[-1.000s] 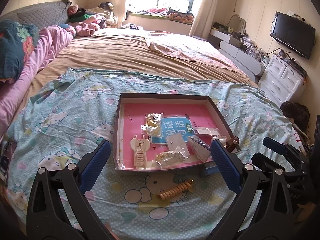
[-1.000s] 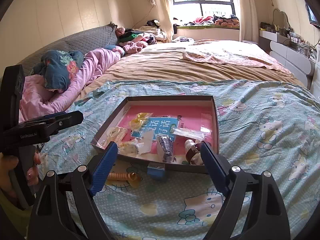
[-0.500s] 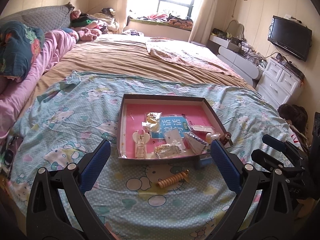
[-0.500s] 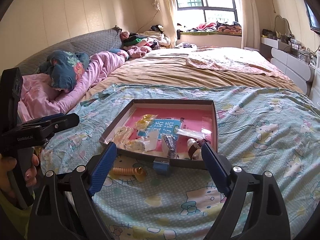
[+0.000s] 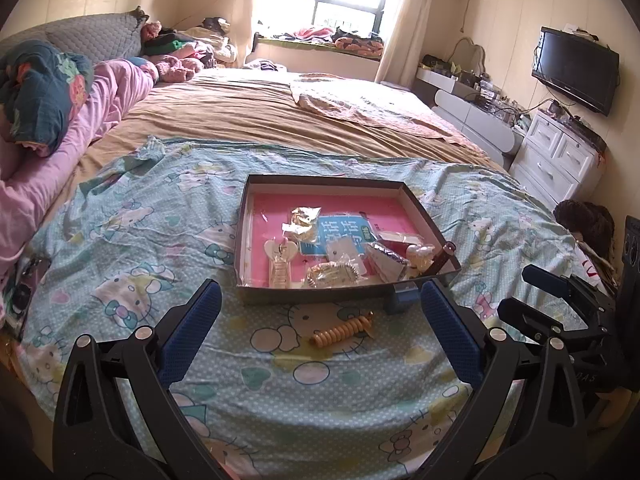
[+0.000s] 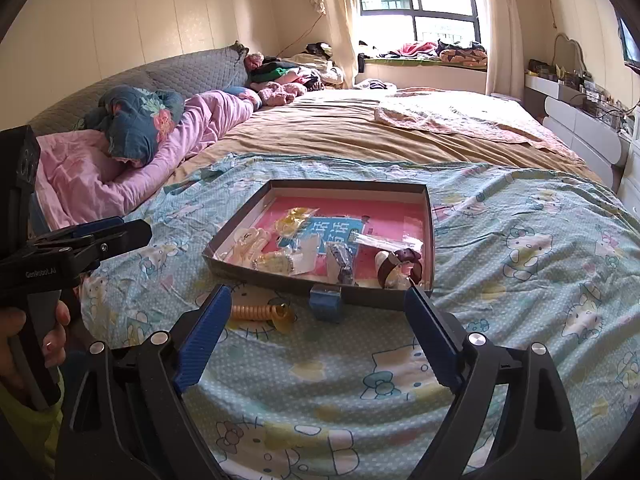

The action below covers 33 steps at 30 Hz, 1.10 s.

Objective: Organize jewelry
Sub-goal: 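Withdraw both tools from the box toward the blue box and bead coil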

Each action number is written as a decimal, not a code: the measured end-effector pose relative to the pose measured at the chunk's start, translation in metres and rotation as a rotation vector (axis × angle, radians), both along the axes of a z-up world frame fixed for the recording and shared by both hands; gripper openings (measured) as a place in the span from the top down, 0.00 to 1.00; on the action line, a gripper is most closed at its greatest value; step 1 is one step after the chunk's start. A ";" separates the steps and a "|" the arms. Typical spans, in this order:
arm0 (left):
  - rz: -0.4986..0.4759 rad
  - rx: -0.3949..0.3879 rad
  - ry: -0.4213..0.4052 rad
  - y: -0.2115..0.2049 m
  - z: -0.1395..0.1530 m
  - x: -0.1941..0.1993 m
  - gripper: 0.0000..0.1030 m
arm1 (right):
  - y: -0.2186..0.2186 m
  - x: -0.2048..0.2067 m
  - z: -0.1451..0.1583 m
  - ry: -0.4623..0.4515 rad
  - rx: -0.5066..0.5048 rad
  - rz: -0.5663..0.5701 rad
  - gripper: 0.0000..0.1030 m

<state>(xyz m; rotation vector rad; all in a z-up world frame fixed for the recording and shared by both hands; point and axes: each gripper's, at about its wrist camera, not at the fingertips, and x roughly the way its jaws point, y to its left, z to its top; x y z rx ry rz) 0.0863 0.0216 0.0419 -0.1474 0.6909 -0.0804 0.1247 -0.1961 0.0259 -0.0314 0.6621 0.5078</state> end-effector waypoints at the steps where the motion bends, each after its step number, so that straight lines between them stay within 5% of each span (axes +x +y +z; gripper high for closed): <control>1: 0.000 0.001 0.002 0.000 -0.002 -0.002 0.09 | 0.000 -0.002 -0.001 0.001 0.000 0.001 0.14; 33: -0.043 0.014 0.125 -0.017 -0.056 -0.023 0.09 | -0.008 -0.023 -0.036 0.060 -0.038 0.009 0.07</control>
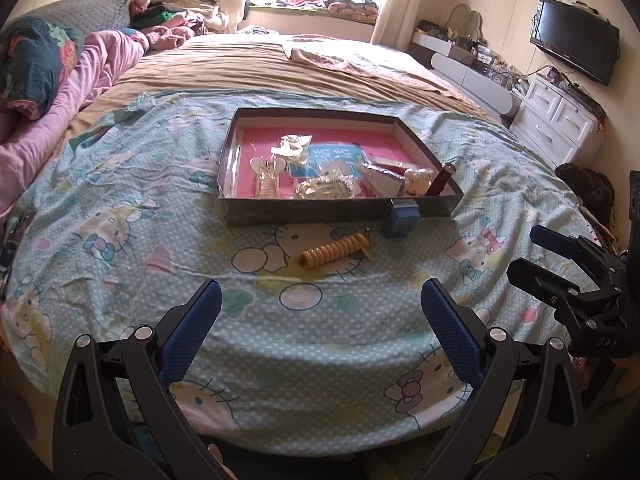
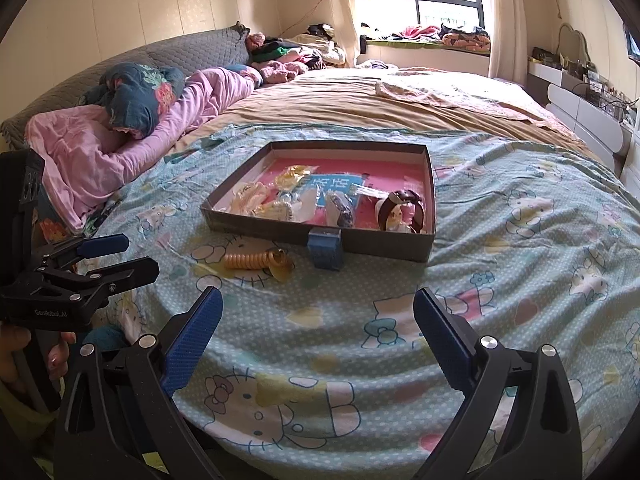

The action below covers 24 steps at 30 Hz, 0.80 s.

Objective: Organize jewelry
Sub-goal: 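Withdraw both tools from the box toward the blue box and bead coil, then grasp the small blue box with the right tool while the left tool grasps the orange bead coil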

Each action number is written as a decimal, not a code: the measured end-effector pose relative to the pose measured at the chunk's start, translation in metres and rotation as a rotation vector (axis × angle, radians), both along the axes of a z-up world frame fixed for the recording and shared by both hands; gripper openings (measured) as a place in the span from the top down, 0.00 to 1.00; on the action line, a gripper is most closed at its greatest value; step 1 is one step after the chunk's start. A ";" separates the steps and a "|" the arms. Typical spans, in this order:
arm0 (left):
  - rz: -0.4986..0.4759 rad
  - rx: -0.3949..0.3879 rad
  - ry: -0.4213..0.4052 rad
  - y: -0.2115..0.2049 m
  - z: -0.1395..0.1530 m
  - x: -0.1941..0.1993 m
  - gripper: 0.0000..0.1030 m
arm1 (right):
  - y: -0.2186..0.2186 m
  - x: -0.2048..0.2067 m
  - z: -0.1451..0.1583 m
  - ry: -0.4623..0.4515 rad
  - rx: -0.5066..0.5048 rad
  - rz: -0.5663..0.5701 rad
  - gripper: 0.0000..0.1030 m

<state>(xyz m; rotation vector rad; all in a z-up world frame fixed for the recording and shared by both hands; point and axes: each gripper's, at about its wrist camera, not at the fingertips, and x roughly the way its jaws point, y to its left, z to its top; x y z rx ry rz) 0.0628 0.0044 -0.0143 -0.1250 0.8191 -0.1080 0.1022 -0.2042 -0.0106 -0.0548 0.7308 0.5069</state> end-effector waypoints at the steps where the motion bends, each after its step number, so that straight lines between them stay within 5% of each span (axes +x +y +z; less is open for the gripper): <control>1: -0.002 0.001 0.004 -0.001 -0.002 0.001 0.09 | -0.001 0.001 -0.002 0.006 -0.002 -0.003 0.07; 24: -0.024 -0.077 0.130 -0.007 -0.046 0.049 0.09 | -0.008 0.037 -0.035 0.133 -0.008 -0.058 0.07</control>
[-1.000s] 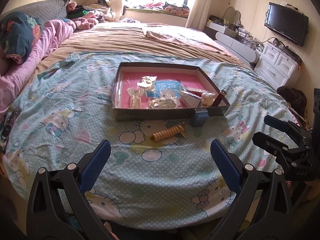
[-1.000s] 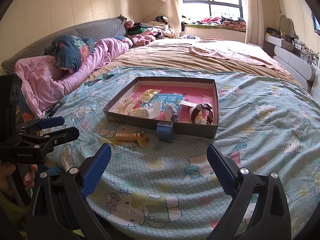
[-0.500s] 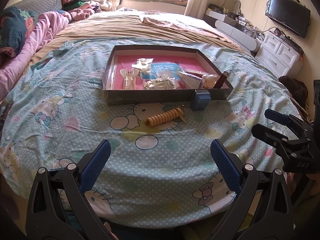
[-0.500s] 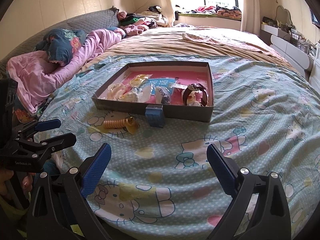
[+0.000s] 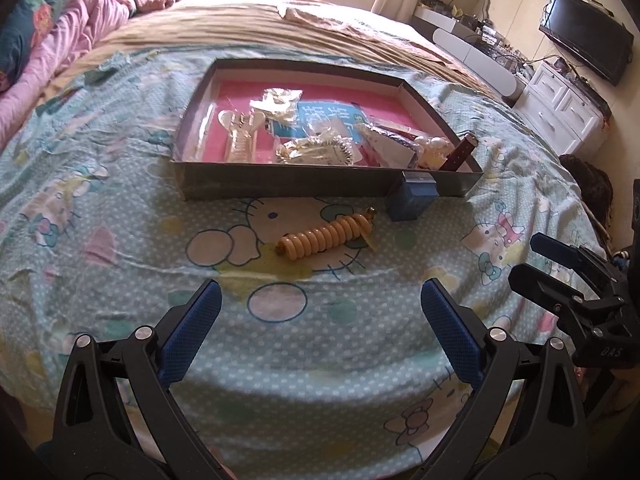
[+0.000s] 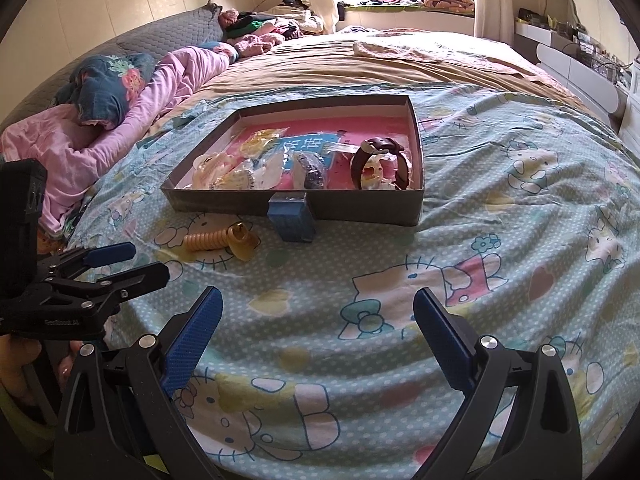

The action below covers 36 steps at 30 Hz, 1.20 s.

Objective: Organize jewelry
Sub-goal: 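Grasp the small blue box with the right tool while the left tool grasps the orange bead coil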

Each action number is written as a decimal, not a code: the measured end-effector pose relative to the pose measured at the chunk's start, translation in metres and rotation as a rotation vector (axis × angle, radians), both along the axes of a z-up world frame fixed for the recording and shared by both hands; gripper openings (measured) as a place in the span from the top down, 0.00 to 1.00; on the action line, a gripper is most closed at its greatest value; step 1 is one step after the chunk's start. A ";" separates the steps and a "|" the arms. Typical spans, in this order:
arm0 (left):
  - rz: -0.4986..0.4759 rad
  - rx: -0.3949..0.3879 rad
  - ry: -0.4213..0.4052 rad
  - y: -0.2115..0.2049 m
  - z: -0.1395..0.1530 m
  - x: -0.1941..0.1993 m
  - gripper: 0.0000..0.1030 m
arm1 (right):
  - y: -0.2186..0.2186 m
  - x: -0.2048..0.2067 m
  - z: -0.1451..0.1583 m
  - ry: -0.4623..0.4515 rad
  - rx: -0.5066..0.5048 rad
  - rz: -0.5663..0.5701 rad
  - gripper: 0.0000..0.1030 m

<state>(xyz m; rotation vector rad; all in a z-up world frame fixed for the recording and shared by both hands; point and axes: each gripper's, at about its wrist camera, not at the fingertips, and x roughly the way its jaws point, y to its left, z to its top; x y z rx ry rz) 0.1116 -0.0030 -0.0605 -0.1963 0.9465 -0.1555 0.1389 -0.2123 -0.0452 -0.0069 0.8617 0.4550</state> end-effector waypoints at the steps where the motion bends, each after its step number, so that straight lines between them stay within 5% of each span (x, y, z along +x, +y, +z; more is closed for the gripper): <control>1: 0.001 -0.016 0.012 0.001 -0.003 0.004 0.09 | -0.001 0.001 0.000 0.000 0.002 -0.003 0.07; 17: -0.027 0.026 0.048 -0.013 -0.022 0.049 0.18 | -0.010 0.035 -0.003 0.024 0.032 -0.052 0.07; 21: -0.025 0.071 0.040 -0.017 -0.026 0.052 0.44 | -0.010 0.043 -0.002 0.039 0.056 -0.055 0.07; 29: -0.045 0.044 0.030 -0.011 -0.025 0.052 0.56 | 0.009 0.062 -0.011 0.098 0.094 -0.026 0.08; 31: -0.042 0.021 0.035 -0.007 -0.024 0.051 0.59 | 0.017 0.068 -0.016 0.119 0.105 -0.013 0.15; 32: -0.038 0.020 0.038 -0.005 -0.025 0.051 0.78 | 0.020 0.072 -0.020 0.138 0.114 -0.008 0.20; 36: -0.042 -0.004 0.048 0.000 -0.025 0.050 0.79 | 0.032 0.086 -0.033 0.195 0.153 -0.001 0.30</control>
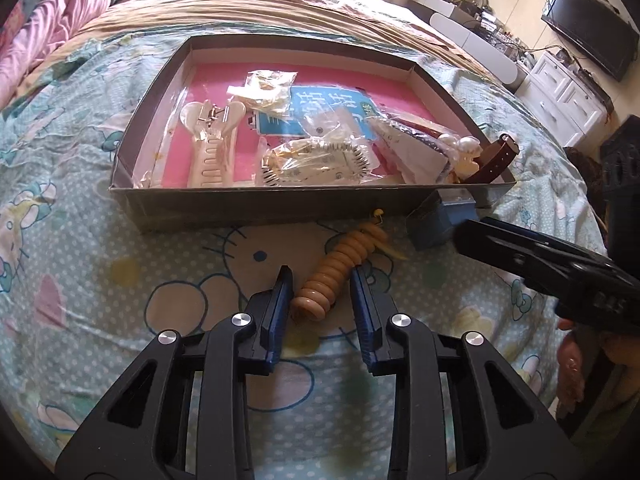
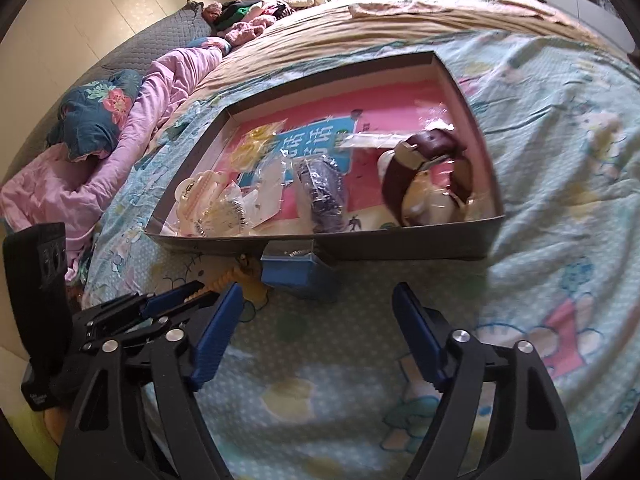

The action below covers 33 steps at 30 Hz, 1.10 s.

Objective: Organize jewelry
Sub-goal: 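Grasp the small blue box with the right tool while the left tool grasps the orange bead coil, then carry the blue box over the box with the right tool while the left tool carries the bead coil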

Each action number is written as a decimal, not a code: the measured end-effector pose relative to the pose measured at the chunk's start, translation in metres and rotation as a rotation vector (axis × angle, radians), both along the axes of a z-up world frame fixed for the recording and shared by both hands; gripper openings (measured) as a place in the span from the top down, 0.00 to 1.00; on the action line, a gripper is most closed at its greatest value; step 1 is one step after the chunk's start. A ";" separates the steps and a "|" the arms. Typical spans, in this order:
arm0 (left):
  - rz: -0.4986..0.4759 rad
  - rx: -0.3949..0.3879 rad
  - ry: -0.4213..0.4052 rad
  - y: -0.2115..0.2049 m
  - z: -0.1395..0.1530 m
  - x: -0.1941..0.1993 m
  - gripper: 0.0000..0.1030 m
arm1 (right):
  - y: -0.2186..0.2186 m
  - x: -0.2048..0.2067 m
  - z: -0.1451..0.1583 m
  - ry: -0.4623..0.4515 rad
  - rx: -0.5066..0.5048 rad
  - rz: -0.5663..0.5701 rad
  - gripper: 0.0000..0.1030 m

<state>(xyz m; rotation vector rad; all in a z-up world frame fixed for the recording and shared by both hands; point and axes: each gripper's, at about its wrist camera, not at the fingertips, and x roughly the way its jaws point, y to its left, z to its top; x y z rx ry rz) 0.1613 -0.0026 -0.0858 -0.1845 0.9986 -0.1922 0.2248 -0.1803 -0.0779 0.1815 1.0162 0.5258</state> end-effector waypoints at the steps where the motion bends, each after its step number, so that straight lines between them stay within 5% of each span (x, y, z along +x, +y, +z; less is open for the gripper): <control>1: -0.002 0.000 -0.001 0.000 0.000 0.000 0.80 | 0.002 0.003 -0.001 0.008 0.002 -0.001 0.33; 7: -0.011 -0.008 0.001 0.002 0.001 -0.005 0.83 | 0.012 0.013 -0.012 0.016 0.016 0.018 0.59; 33: 0.060 -0.088 -0.092 0.031 0.043 -0.047 0.90 | -0.004 -0.037 0.030 -0.122 -0.021 0.068 0.67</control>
